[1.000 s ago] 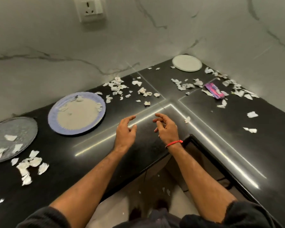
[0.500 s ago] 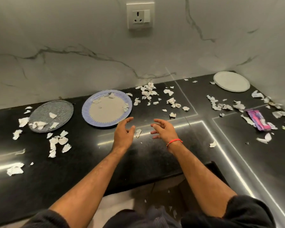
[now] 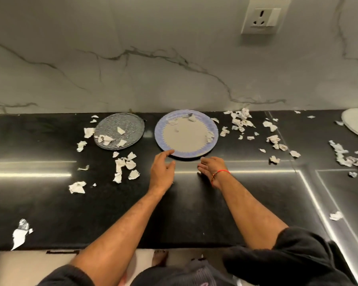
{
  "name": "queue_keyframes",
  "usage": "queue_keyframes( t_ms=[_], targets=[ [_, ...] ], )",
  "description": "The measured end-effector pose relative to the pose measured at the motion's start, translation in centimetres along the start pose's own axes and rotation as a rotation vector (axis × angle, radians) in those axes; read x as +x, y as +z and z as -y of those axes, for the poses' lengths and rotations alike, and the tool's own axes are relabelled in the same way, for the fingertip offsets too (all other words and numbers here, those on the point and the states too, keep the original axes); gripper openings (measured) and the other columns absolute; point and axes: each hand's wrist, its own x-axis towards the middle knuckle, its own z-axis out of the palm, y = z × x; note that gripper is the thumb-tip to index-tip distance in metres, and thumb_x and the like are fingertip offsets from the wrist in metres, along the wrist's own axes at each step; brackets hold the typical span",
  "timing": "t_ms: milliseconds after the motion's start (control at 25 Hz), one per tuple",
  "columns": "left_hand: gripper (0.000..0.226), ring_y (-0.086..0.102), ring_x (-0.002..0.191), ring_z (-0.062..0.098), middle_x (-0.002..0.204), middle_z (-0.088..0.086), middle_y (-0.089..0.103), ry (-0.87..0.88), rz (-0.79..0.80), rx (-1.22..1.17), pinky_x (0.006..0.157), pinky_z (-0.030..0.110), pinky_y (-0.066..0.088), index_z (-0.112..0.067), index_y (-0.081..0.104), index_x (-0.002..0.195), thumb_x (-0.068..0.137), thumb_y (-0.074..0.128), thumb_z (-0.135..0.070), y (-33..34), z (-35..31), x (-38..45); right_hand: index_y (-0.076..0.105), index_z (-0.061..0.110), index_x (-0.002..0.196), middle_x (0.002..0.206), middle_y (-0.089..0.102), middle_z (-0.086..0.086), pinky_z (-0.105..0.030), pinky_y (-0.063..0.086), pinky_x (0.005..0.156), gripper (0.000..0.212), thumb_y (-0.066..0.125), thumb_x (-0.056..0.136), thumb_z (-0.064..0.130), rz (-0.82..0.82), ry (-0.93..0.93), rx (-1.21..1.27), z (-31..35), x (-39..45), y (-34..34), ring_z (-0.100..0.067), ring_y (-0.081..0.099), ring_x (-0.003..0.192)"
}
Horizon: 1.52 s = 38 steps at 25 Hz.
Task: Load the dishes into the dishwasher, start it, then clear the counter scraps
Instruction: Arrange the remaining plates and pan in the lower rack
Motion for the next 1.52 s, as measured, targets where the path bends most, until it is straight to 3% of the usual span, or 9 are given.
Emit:
queue_keyframes(
  t_ms=[160,280,480,600,880,1000,1120,1360,1520],
  targets=[
    [0.04,0.064,0.068,0.007,0.122,-0.001,0.058,0.025,0.058,0.001,0.082,0.049,0.059,-0.037,0.063,0.125,0.093,0.06,-0.012,-3.2,2.3,3.1,0.049,-0.007,0.133,0.113,0.061,-0.026,-0.048,0.05,0.1,0.042,0.061,0.096,0.008,-0.13,0.061,0.075,0.3,2.8,4.7,-0.039,0.061,0.111],
    [0.039,0.064,0.07,0.007,0.127,-0.007,0.053,0.027,0.118,-0.005,0.08,0.049,0.06,-0.035,0.062,0.128,0.095,0.061,-0.013,-5.2,3.7,5.3,0.053,0.005,0.132,0.12,0.062,-0.019,-0.048,0.057,0.078,0.039,0.061,0.093,0.001,-0.208,0.033,0.19,1.0,3.5,7.0,-0.036,0.064,0.098],
    [0.038,0.067,0.078,0.008,0.129,-0.002,0.054,0.024,0.189,-0.047,0.055,0.022,0.056,-0.028,0.063,0.13,0.097,0.058,-0.009,-5.9,4.3,7.8,0.065,0.016,0.092,0.087,0.066,-0.007,-0.038,0.055,0.054,0.008,0.06,0.088,0.011,-0.397,-0.409,0.056,2.6,1.9,8.8,-0.025,0.062,0.081],
    [0.041,0.069,0.082,0.014,0.123,-0.001,0.061,0.049,0.216,-0.102,0.066,0.035,0.061,-0.041,0.062,0.123,0.095,0.058,-0.01,-4.8,3.3,7.7,0.051,0.021,0.068,0.063,0.051,0.005,-0.036,0.045,0.057,0.022,0.058,0.088,0.014,-0.498,-0.741,-0.312,4.1,-0.8,7.8,-0.009,0.046,0.06],
    [0.039,0.06,0.078,0.008,0.117,-0.002,0.055,0.206,0.217,-0.102,0.07,0.013,0.048,-0.032,0.061,0.121,0.093,0.058,-0.005,-2.8,0.7,3.7,0.063,0.002,0.118,0.087,0.06,-0.007,-0.017,0.042,0.068,0.029,0.057,0.09,-0.002,-0.69,-1.296,-0.872,3.7,-8.5,3.2,-0.006,0.047,0.076],
    [0.037,0.062,0.091,0.012,0.121,-0.001,0.053,0.245,0.263,-0.103,0.073,0.013,0.046,-0.028,0.061,0.125,0.095,0.059,-0.008,-1.9,-0.3,0.7,0.064,-0.001,0.092,0.074,0.056,-0.005,-0.013,0.035,0.063,0.004,0.062,0.089,-0.002,-0.871,-1.305,-0.676,2.3,-12.9,0.0,-0.007,0.041,0.067],
    [0.033,0.06,0.093,0.01,0.129,0.002,0.052,0.233,0.316,-0.156,0.079,0.015,0.046,-0.024,0.057,0.131,0.099,0.061,-0.02,-0.3,-2.2,-3.8,0.049,0.019,0.071,0.06,0.042,0.009,-0.02,0.028,0.054,0.024,0.061,0.091,0.014,-0.945,-1.103,-0.356,0.7,-18.6,-3.9,-0.006,0.035,0.053],
    [0.074,0.06,0.122,0.023,0.144,0.001,0.052,0.008,0.609,-0.434,0.102,0.052,0.052,-0.024,0.029,0.154,0.095,0.055,-0.061,3.9,-5.8,-16.3,0.066,-0.003,0.096,0.077,0.063,-0.005,-0.03,0.049,0.062,0.017,0.058,0.092,0.012,-0.876,-0.936,0.181,-6.4,-30.6,-13.9,-0.014,0.058,0.068],
    [0.048,0.065,0.116,0.026,0.13,0.005,0.064,-0.045,0.774,-0.472,0.1,0.051,0.054,-0.023,0.041,0.145,0.101,0.055,-0.037,6.2,-6.4,-26.2,0.069,0.005,0.097,0.081,0.067,-0.005,-0.029,0.055,0.065,0.015,0.056,0.093,0.0,-0.988,-0.821,0.449,-13.5,-38.7,-19.3,-0.015,0.063,0.071]
  ],
)
